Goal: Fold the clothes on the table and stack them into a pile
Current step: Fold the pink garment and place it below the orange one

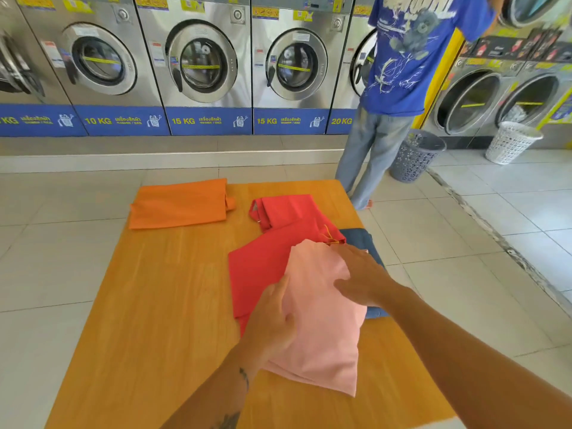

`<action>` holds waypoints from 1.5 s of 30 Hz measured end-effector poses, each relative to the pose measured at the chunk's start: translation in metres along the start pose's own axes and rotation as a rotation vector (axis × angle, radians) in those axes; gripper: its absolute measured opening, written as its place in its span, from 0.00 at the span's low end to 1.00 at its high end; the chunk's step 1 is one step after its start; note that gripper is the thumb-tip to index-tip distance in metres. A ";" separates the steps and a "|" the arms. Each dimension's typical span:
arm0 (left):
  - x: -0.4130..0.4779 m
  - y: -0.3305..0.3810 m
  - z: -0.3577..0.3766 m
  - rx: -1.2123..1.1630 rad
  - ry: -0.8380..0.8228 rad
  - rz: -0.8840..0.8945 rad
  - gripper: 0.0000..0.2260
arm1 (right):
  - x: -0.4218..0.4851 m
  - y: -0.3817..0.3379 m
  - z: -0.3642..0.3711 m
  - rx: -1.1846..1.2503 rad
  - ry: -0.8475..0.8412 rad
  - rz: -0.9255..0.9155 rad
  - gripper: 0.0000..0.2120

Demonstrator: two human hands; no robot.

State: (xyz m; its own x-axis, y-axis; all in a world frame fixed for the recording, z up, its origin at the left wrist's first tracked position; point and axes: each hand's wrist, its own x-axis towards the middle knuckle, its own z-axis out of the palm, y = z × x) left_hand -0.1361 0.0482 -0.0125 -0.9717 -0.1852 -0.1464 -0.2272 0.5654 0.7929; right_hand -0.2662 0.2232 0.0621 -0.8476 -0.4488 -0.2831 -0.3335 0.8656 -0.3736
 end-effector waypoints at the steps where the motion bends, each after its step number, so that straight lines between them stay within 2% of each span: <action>1: -0.001 0.002 0.002 -0.027 0.005 -0.020 0.35 | 0.000 -0.001 0.000 -0.016 -0.011 0.007 0.36; 5: -0.006 0.008 0.003 -0.096 0.017 -0.059 0.37 | 0.006 -0.002 0.003 -0.053 -0.093 0.041 0.38; 10: -0.027 -0.012 0.008 -0.036 -0.005 -0.115 0.36 | 0.013 0.004 0.008 -0.168 -0.203 0.099 0.37; 13: -0.038 -0.019 0.014 -0.036 -0.018 -0.130 0.36 | 0.008 0.007 0.010 -0.211 -0.189 0.016 0.27; 16: -0.044 -0.021 0.022 0.016 0.027 -0.090 0.37 | -0.005 0.007 0.012 -0.111 -0.177 -0.115 0.21; 18: -0.046 -0.022 0.026 0.042 0.039 -0.078 0.38 | -0.014 0.007 0.013 -0.062 -0.193 -0.149 0.24; 21: -0.044 -0.021 0.028 0.092 0.052 -0.069 0.40 | -0.027 0.008 0.013 -0.012 -0.243 -0.130 0.41; 23: -0.040 -0.021 0.027 0.097 0.050 -0.074 0.40 | -0.034 0.009 0.015 -0.027 -0.245 -0.144 0.48; 25: -0.039 -0.020 0.027 0.085 0.044 -0.095 0.40 | -0.040 0.013 0.020 0.041 -0.189 -0.152 0.49; 27: -0.041 -0.020 0.027 0.036 0.057 -0.106 0.38 | -0.044 0.019 0.024 0.150 -0.111 -0.145 0.45; 31: -0.053 -0.024 0.025 -0.030 0.219 -0.091 0.33 | -0.049 0.019 0.019 0.331 -0.101 -0.306 0.37; 36: -0.068 -0.022 0.007 -0.246 0.393 -0.122 0.25 | -0.048 -0.013 0.000 0.478 -0.065 -0.459 0.40; 39: -0.074 -0.020 -0.017 -0.349 0.566 -0.112 0.21 | -0.045 -0.051 -0.015 0.517 -0.099 -0.538 0.39; 42: -0.079 -0.019 -0.052 -0.404 0.737 -0.103 0.19 | -0.037 -0.091 -0.030 0.579 -0.113 -0.626 0.38; 45: -0.080 -0.032 -0.093 -0.586 0.802 -0.162 0.24 | -0.024 -0.130 -0.036 0.649 -0.078 -0.664 0.37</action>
State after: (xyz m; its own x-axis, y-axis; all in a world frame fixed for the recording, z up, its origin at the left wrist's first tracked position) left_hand -0.0452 -0.0298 0.0282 -0.5524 -0.8336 -0.0078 -0.0758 0.0409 0.9963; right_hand -0.2174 0.1299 0.1495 -0.5276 -0.8416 0.1157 -0.4240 0.1428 -0.8943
